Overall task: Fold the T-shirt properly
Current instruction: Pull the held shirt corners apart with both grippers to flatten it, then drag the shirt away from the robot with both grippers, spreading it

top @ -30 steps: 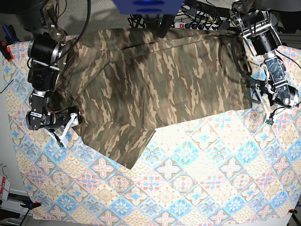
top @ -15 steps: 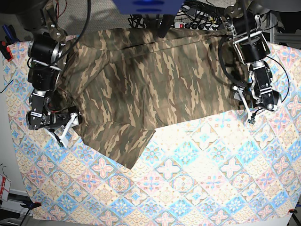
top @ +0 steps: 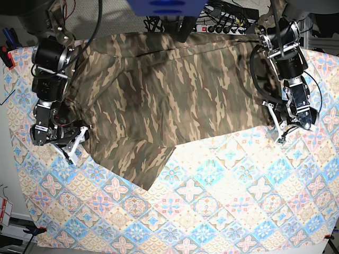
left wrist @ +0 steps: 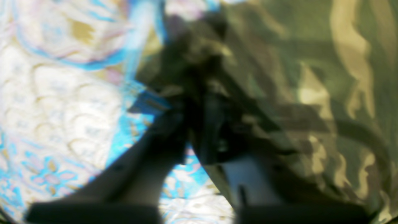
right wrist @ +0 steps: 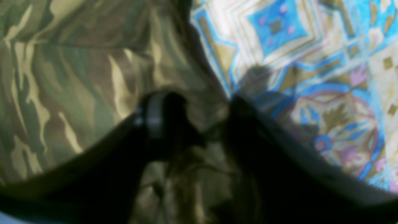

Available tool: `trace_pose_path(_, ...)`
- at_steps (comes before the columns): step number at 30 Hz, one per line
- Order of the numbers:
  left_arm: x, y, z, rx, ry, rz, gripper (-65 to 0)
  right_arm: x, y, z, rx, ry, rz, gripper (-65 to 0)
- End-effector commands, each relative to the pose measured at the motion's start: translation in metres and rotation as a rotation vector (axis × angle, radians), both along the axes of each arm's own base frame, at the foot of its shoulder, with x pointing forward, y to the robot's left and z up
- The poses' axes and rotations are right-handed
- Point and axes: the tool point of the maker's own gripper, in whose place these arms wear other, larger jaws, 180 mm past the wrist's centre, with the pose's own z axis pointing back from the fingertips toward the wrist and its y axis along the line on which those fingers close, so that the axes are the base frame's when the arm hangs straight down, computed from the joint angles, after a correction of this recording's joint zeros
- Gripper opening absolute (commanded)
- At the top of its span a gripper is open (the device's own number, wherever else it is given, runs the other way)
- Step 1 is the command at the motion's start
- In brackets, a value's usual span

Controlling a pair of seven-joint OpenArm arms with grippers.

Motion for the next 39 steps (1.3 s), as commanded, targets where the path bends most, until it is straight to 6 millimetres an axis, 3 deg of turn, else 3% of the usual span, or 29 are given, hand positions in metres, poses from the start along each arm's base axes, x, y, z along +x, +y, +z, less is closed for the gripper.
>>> trace_pose_path(1,-0.034,-0.036,-0.033,-0.087,0.079,-0.001,-62.8,0.011,-0.005,0.011,-0.011,-0.025,0.006,-49.8)
trace_pose_path(4,-0.032,-0.044,-0.033,-0.1,0.073,-0.005,-63.1,0.01,-0.005,0.011,-0.01,-0.024,0.006,-59.6)
trace_pose_path(6,-0.03,-0.047,-0.033,-0.105,0.07,-0.006,-63.3,0.012,-0.005,0.012,-0.01,-0.027,0.006,-61.8)
trace_pose_path(9,-0.015,-0.047,-0.026,-0.104,0.047,-0.008,-63.3,0.013,-0.006,0.013,-0.009,-0.031,0.0,-61.7)
trace_pose_path(11,-0.003,-0.054,-0.021,-0.116,0.024,-0.011,-63.3,0.016,-0.017,0.014,-0.039,-0.037,-0.061,-61.7)
trace_pose_path(14,0.015,-0.059,-0.013,-0.127,-0.009,-0.015,-63.3,0.031,-0.019,0.025,-0.046,-0.065,-0.082,-61.7)
trace_pose_path(17,0.033,-0.075,-0.005,-0.151,-0.042,-0.025,-63.3,0.035,-0.017,0.026,-0.032,-0.057,-0.086,-61.7)
trace_pose_path(27,0.068,-0.089,0.009,-0.199,-0.075,-0.033,-63.3,0.056,0.002,0.024,0.076,-0.059,-0.114,-61.7)
trace_pose_path(33,0.089,-0.091,0.023,-0.208,-0.125,-0.036,-63.3,0.068,-0.012,0.027,0.031,-0.096,-0.169,-61.7)
trace_pose_path(39,0.111,-0.091,0.04,-0.204,-0.171,-0.042,-63.3,0.086,-0.022,0.043,0.009,-0.15,-0.216,-61.7)
